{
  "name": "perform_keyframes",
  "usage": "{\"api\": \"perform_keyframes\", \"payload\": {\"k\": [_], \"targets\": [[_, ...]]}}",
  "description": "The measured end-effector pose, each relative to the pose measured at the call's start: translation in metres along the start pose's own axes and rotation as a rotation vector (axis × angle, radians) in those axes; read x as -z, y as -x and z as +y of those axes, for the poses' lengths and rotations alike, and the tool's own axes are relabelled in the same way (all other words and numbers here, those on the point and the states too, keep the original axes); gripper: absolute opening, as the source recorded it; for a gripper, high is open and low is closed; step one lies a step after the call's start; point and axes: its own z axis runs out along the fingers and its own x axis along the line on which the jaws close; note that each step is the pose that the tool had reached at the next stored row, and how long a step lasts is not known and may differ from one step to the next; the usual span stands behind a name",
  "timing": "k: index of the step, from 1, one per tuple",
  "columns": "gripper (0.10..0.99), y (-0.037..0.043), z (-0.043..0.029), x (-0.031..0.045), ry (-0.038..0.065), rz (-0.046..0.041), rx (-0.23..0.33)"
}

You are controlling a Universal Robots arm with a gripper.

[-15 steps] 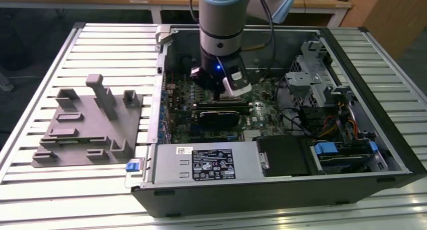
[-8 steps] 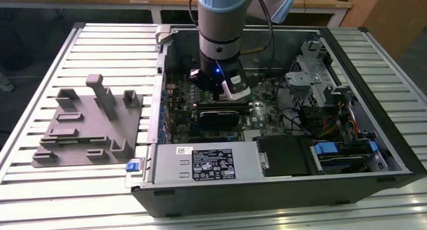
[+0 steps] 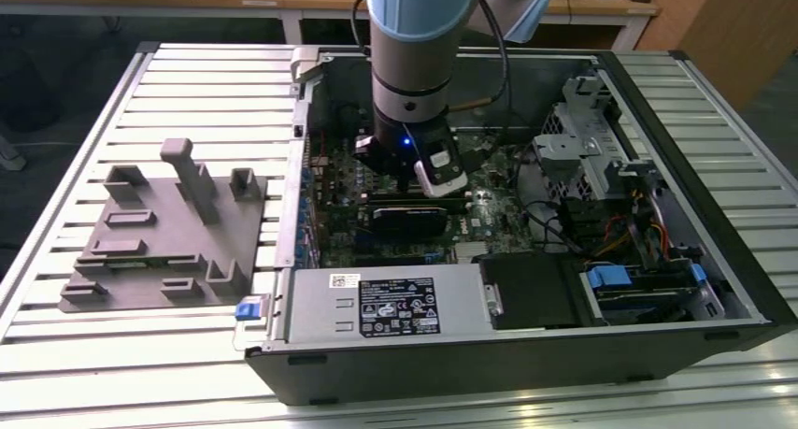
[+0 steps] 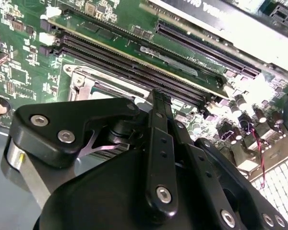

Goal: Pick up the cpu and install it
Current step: 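Install the second cpu locking lever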

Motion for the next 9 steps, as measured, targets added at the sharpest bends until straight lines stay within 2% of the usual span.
{"api": "perform_keyframes", "payload": {"k": [6,9], "targets": [[0.106,0.0002,-0.0026,-0.0042,0.038,0.0077,0.012],[0.106,0.0004,-0.0049,-0.0062,0.045,0.0102,0.017]]}}
